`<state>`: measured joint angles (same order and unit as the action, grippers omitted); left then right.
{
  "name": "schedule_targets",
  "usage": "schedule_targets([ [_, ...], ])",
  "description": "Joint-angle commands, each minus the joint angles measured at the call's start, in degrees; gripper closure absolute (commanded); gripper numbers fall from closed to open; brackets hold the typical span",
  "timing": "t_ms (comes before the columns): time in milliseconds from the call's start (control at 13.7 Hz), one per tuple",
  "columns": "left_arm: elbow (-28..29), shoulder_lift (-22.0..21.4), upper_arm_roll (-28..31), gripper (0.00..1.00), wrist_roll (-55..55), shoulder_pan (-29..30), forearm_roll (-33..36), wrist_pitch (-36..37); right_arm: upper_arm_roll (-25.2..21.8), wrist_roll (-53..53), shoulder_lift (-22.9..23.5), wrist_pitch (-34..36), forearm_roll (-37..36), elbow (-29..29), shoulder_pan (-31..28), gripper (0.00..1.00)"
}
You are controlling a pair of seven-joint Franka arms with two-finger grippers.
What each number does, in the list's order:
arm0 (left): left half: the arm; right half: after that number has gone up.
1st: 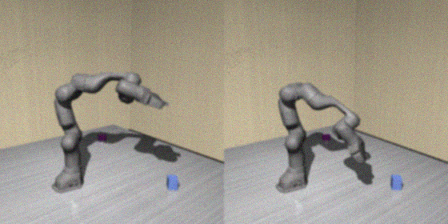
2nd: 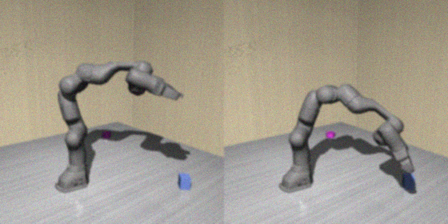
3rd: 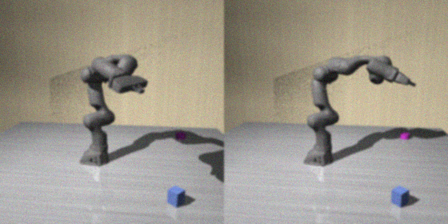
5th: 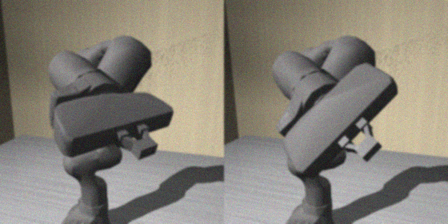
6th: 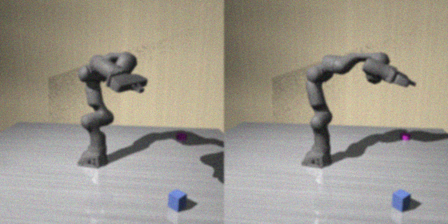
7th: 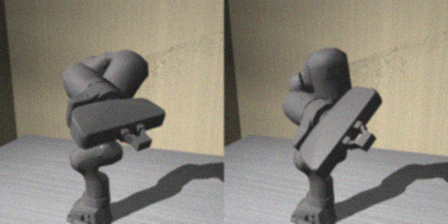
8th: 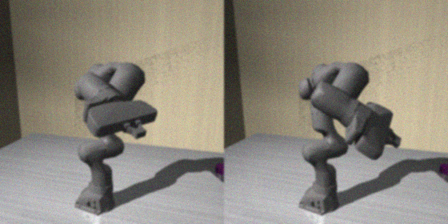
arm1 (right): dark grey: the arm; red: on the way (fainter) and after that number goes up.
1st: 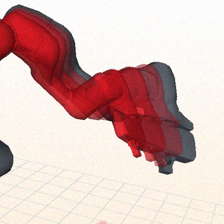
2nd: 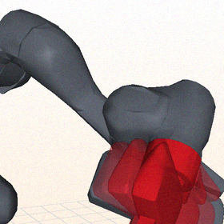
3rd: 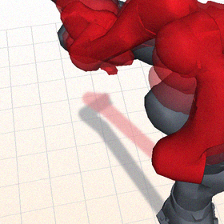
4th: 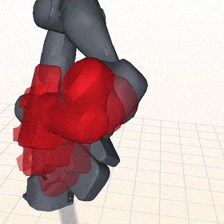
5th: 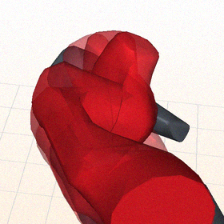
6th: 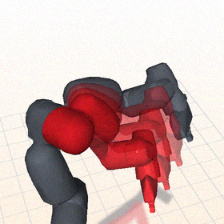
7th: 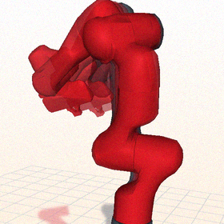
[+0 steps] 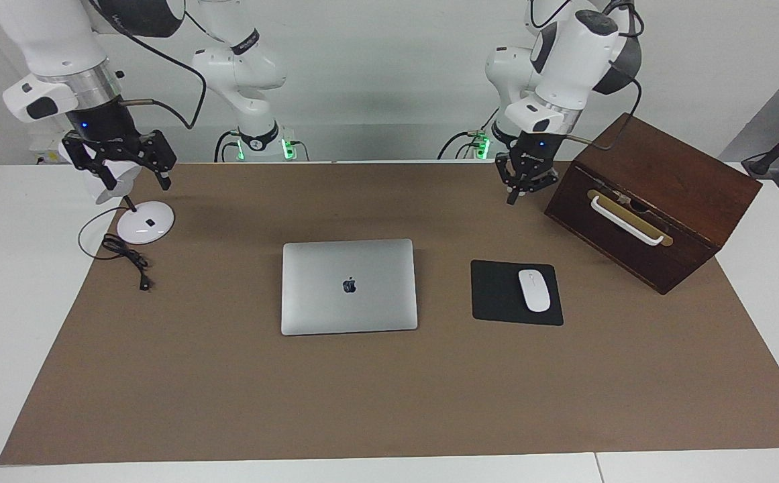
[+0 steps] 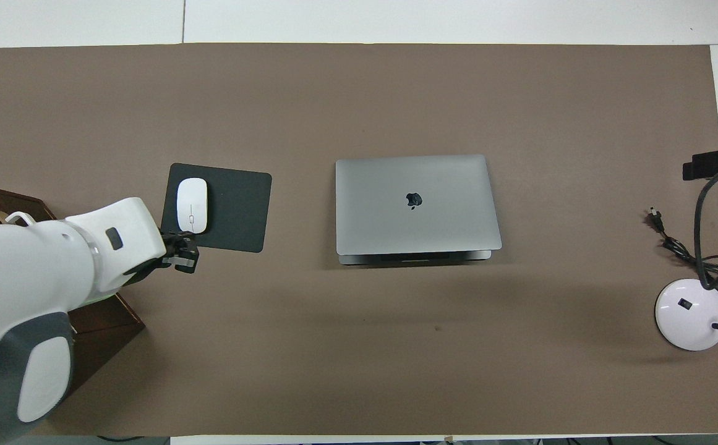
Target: Close laptop with both arms
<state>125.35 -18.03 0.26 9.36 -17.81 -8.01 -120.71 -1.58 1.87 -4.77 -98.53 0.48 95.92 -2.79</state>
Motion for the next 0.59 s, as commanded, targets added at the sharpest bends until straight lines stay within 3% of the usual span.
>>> schedule_targets([
  [0, -5.18, 0.80, -0.62, 1.00, 2.06, 4.53, 0.63, 7.48, 0.62, 0.67, -1.03, 0.80, -0.57, 0.94, -0.81, 0.00],
  [366, -10.91, 1.68, -0.62, 1.00, 4.09, 10.85, 3.44, 15.76, 0.62, 0.59, -1.20, 0.80, -0.57, 1.11, -0.81, 0.00],
  [439, -11.43, 1.68, -0.62, 0.80, 4.09, 12.09, 3.44, 16.55, 0.62, 0.59, -1.20, 0.89, -0.57, 1.02, -0.81, 0.00],
  [512, -12.22, 1.77, -0.53, 0.38, 4.09, 12.45, 3.44, 17.34, 0.62, 0.50, -1.29, 0.89, -0.57, 1.02, -0.90, 0.00],
])
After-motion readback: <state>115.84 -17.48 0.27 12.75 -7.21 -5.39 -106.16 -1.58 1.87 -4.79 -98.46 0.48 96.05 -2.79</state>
